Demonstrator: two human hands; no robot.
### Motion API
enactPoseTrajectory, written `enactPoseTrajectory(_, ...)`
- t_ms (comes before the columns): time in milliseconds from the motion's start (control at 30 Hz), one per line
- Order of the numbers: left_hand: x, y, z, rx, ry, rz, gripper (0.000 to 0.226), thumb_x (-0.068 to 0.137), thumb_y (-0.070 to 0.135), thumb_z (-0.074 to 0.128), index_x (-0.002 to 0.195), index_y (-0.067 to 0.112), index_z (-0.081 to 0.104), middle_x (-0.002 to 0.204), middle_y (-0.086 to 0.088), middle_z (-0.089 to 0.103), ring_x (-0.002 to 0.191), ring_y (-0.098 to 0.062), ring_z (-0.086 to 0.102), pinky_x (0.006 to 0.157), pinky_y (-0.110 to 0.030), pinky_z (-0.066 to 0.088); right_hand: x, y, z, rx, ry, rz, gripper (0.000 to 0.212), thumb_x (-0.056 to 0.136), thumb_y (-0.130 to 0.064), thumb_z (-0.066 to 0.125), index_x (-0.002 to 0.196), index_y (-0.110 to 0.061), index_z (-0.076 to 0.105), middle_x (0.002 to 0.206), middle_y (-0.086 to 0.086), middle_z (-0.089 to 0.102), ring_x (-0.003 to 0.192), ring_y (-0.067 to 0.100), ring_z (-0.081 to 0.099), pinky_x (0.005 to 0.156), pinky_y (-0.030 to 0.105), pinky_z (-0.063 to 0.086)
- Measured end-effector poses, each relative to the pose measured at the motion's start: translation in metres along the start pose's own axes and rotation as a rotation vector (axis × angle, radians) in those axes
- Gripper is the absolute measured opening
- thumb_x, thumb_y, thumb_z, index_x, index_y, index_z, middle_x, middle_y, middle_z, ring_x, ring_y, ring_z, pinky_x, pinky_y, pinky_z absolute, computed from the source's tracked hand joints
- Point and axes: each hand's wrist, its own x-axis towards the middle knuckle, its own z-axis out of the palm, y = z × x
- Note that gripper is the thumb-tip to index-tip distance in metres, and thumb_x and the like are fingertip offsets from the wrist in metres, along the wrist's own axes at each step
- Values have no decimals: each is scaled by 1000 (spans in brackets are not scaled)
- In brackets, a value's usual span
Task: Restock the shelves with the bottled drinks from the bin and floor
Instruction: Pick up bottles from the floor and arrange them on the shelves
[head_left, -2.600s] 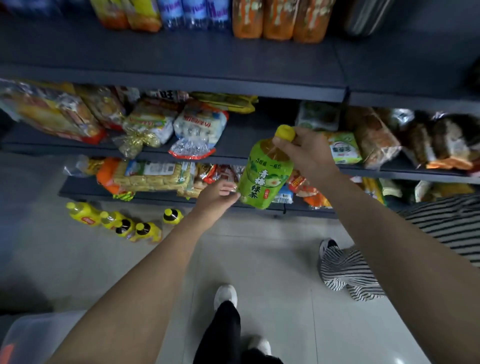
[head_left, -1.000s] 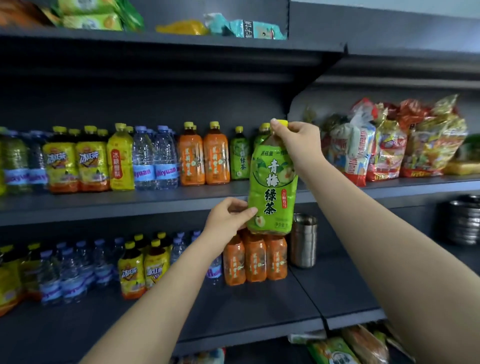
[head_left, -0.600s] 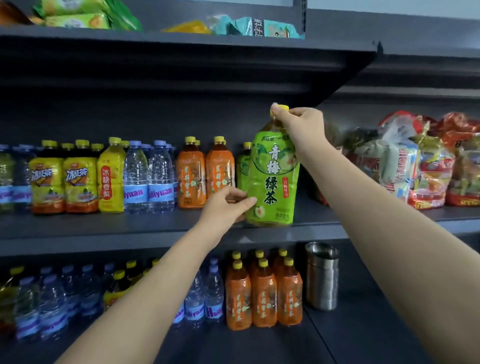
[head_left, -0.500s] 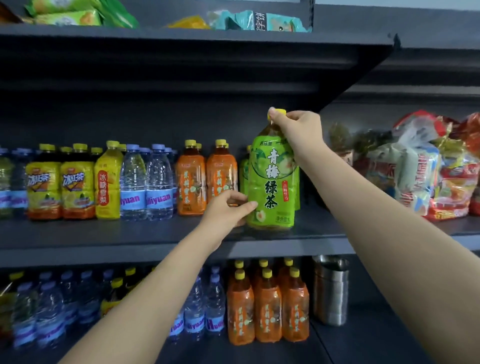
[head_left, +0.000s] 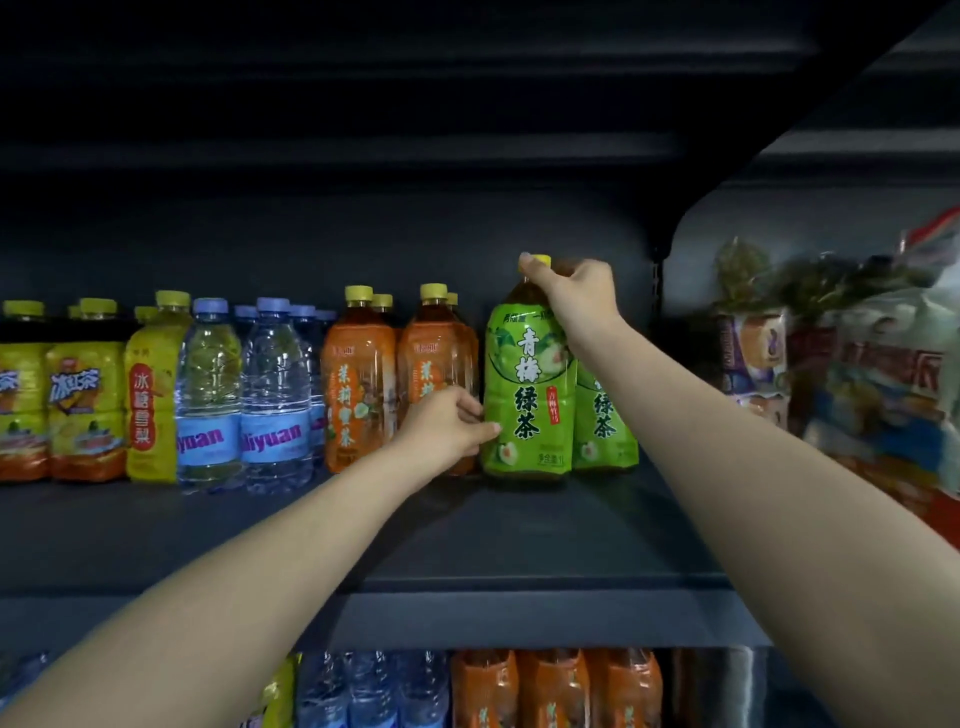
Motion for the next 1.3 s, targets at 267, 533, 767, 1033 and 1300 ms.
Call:
enactPoseTrajectory(267,18,-23,1,-87,-12,-59,18,82,9,70,95,4,58,85,-4,57,80,-14,60,73,-26,57,-1,30,15,-179,-48,32,47,87,-43,61,115,-5,61,81,13,66,45,23,56,32,28,46)
enactPoseTrajectory(533,18,-23,-12,-212,3,-99,25,83,13,68,104,3,60,103,-8,63,87,-11,62,71,-22,56,-11,31,3,-533,-133,-178,56,84,-46,64,125,-9,57,114,5,66,86,22,68,55,13,45)
enactPoseTrajectory(767,16,-27,-13,-205,-29,-99,24,84,14,68,104,5,60,102,-7,63,91,-12,62,73,-23,56,-23,47,-14,-787,-289,-141,105,61,-49,80,147,-17,29,138,10,50,130,32,42,108,46,36)
enactPoseTrajectory(1033,18,-29,-13,-235,-44,-100,20,84,15,68,101,7,61,107,-9,65,94,-12,63,73,-23,56,-25,49,-13,-783,-284,-155,103,64,-41,82,148,-17,27,134,12,51,129,32,39,107,40,36)
enactPoseTrajectory(1300,23,-34,-15,-233,-51,-113,23,84,14,68,104,5,63,108,-8,65,94,-12,64,72,-22,56,-18,54,-2,-1096,-214,-249,92,70,-60,69,145,-22,30,131,9,54,123,32,35,92,38,36)
